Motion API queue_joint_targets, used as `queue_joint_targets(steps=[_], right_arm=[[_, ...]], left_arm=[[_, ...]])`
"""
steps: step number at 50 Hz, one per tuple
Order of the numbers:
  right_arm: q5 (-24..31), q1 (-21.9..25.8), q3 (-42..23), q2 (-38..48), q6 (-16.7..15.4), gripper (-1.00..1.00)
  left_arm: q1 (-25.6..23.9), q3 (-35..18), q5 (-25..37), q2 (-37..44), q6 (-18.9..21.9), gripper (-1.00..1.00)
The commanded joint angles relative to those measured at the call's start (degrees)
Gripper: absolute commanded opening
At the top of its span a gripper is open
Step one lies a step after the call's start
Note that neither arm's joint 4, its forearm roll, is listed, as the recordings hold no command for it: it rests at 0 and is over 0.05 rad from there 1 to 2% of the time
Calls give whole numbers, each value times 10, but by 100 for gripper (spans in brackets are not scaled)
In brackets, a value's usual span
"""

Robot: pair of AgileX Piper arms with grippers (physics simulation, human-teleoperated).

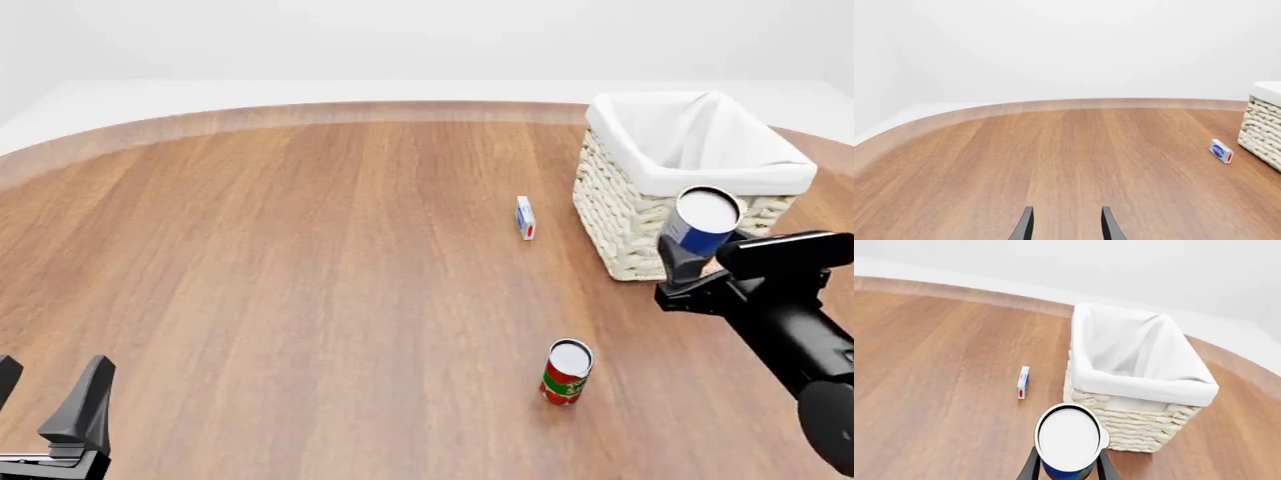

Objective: Pick up the alphabet soup and the cream cheese box, and put them in the basket.

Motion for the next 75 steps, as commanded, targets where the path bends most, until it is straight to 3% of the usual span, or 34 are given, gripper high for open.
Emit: queue_joint_targets(steps=[1,22,54,75], right_arm=[[61,-2,-46,-30,-3,-100],[143,-5,-156,-15,-43,-100],[210,-18,-337,85,-79,-100],[251,-36,-439,155,-83,-100]], left_arm=[[0,0,0,0,0,100],[0,0,0,0,0,100],[0,0,0,0,0,100],[0,0,0,0,0,100]])
